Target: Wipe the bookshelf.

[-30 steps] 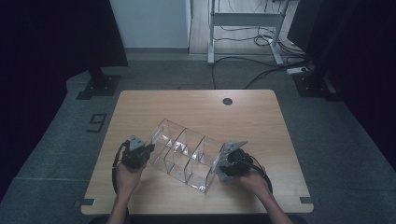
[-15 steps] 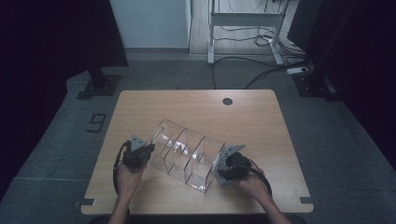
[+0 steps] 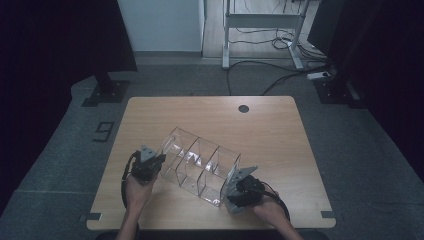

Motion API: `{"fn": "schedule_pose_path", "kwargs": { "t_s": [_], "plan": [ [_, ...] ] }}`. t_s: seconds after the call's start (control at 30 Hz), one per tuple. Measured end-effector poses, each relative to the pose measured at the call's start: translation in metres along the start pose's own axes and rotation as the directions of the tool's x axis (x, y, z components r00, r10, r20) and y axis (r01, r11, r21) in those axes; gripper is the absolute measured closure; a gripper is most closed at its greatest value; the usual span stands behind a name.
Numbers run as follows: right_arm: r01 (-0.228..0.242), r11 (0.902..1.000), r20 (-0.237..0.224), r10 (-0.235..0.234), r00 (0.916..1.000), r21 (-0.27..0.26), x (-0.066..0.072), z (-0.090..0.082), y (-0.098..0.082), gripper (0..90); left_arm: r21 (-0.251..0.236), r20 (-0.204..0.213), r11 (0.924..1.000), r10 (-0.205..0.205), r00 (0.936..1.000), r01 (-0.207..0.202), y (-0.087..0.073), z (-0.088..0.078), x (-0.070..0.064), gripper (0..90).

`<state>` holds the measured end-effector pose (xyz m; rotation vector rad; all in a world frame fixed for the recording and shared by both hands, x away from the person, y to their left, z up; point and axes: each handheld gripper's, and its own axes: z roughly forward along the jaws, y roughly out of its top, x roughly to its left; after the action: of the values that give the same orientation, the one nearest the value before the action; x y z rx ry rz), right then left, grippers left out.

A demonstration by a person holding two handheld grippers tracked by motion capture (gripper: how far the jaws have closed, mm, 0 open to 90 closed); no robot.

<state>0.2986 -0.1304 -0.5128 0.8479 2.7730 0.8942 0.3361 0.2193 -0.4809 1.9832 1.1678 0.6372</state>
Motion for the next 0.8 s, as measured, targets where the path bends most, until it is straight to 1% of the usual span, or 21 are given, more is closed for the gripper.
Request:
{"fn": "schedule_pose_path", "kwargs": {
  "t_s": [0.17,0.2,0.23,0.3,0.37,0.47,0.53,0.67,0.8],
  "plan": [
    [0.019,0.9998,-0.037,-0.019,0.9991,-0.006,0.013,-0.001,-0.002,48.0,-0.001,-0.003,1.0000,-0.001,1.0000,0.001,0.000,0.000,0.000,86.9],
    [0.016,0.9999,-0.041,-0.016,0.9990,-0.001,0.015,-0.001,-0.002,48.0,0.000,-0.004,1.0000,0.001,1.0000,-0.001,0.000,0.000,0.000,86.9],
    [0.026,0.9997,-0.048,-0.026,0.9985,-0.005,0.018,-0.001,-0.003,48.0,0.000,-0.004,1.0000,0.001,1.0000,-0.001,0.000,0.000,0.000,86.9],
    [0.041,0.9991,-0.058,-0.041,0.9975,-0.006,0.023,-0.001,-0.003,48.0,0.000,-0.004,1.0000,0.001,1.0000,-0.001,0.000,0.000,0.000,86.9],
    [0.044,0.9990,-0.065,-0.044,0.9969,-0.002,0.029,-0.001,-0.004,48.0,0.000,-0.004,1.0000,0.001,1.0000,-0.001,0.000,0.000,-0.001,86.9],
    [0.061,0.9981,-0.072,-0.061,0.9955,-0.001,0.034,-0.001,-0.004,48.0,0.000,-0.003,1.0000,0.001,1.0000,-0.001,0.000,0.000,0.000,86.9],
    [0.071,0.9975,-0.077,-0.070,0.9945,0.003,0.035,-0.001,-0.004,48.1,0.000,0.000,1.0000,0.001,1.0000,-0.001,0.000,0.000,0.000,86.9],
    [0.069,0.9975,-0.080,-0.068,0.9944,0.010,0.032,-0.005,-0.005,48.4,-0.001,0.004,1.0000,0.002,1.0000,-0.002,-0.001,0.000,0.001,86.8],
    [0.055,0.9985,-0.065,-0.055,0.9964,0.000,0.025,-0.015,-0.006,48.7,-0.002,0.011,1.0000,0.003,0.9999,-0.003,-0.001,0.000,0.002,86.8]
  ]
}}
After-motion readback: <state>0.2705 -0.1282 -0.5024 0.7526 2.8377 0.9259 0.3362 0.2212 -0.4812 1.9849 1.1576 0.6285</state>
